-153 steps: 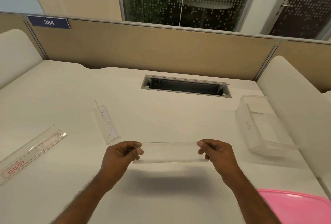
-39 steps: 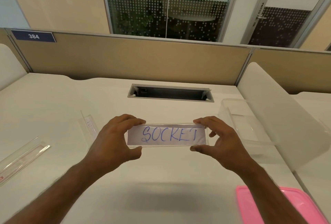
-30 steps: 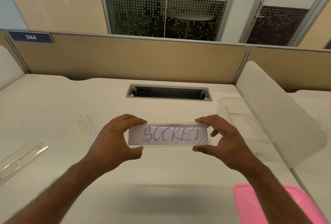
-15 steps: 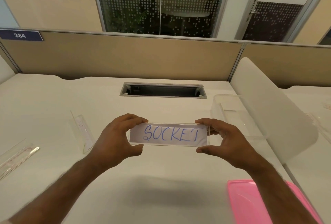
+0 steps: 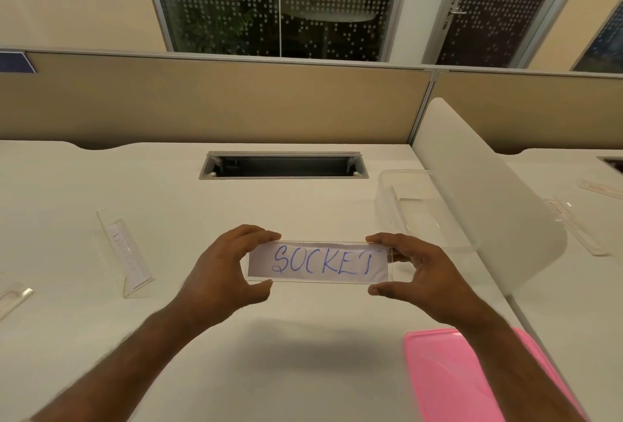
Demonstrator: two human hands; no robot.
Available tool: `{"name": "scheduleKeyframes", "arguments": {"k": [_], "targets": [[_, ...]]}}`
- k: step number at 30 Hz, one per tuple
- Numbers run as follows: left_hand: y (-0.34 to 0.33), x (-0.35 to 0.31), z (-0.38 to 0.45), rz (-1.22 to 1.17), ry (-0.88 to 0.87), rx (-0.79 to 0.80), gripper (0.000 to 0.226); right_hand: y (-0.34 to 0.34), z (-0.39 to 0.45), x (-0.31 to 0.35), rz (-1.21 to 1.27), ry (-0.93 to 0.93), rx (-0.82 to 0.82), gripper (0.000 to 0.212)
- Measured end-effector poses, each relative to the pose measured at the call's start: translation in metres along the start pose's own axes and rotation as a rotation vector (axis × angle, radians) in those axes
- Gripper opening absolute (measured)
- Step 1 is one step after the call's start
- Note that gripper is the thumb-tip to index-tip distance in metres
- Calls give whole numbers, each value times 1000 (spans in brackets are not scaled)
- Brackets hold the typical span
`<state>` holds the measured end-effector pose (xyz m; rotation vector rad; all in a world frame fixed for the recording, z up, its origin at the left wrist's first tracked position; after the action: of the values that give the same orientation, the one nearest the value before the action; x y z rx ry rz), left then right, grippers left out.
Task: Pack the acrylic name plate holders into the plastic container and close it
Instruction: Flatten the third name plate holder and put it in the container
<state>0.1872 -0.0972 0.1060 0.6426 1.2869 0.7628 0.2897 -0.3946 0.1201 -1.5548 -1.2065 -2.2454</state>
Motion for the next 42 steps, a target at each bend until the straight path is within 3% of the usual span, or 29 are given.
{"name": "scheduleKeyframes", "arguments": {"k": [3,6,11,16,24,30,35,42], "targets": [[-14,8,6,-69,10,-11,91,14,-5,-10,5,-23,-74,68],[-39,26,14,-101,120,-24,89,33,-9,-21,3,-41,-177,69],[-93,57,32,61,304,3,74,68,-15,-40,-64,-108,-362,68],[-138,71,51,146,381,91,76,97,-15,-53,-189,-194,-528,65],[-166,82,54,331,382,117,84,116,-19,-83,-376,-391,-744,68],[-167,82,54,345,388,126,83,114,-5,-97,-657,-463,-707,63],[-167,82,54,370,383,118,83,106,23,-95,-824,-445,-605,43],[-167,81,55,363,386,110,84,101,53,-106,-917,-633,-447,39]]}}
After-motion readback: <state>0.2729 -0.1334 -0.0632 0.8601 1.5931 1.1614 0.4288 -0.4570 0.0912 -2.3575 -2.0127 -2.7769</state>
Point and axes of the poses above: each hand's wrist, its own z-axis towards the middle knuckle, its own y-axis out of the back of the hand, x = y × z, the point moved 3 cm from there along z, towards the middle knuckle, and after that the axes turned 8 degrees about x, right-handed, at the moved point
